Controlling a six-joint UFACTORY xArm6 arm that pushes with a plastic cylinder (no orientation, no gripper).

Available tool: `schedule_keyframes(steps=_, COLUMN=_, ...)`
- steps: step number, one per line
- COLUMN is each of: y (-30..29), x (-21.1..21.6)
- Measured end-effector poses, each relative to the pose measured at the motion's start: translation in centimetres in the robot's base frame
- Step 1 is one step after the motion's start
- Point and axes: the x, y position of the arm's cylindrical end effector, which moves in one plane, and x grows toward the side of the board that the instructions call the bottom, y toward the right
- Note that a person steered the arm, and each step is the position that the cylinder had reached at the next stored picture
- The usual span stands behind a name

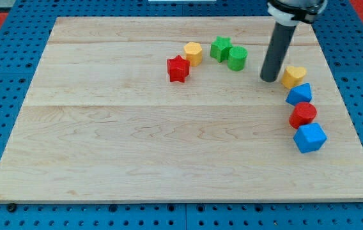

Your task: Slide the yellow hexagon a bit up

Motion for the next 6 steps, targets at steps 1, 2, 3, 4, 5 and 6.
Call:
schedule_keyframes(steps=1, y=-4.2, x=0.0)
schedule_keyframes(steps=2, y=-8.3, x=-1.8)
schedule_keyframes(steps=3, y=-11.5, x=-4.0)
schedule_keyframes(steps=4, y=-12.2, x=-5.9)
schedule_keyframes(steps=5, y=-11.3, x=-6.0)
schedule_keyframes(steps=6, y=-8.9, x=-5.9)
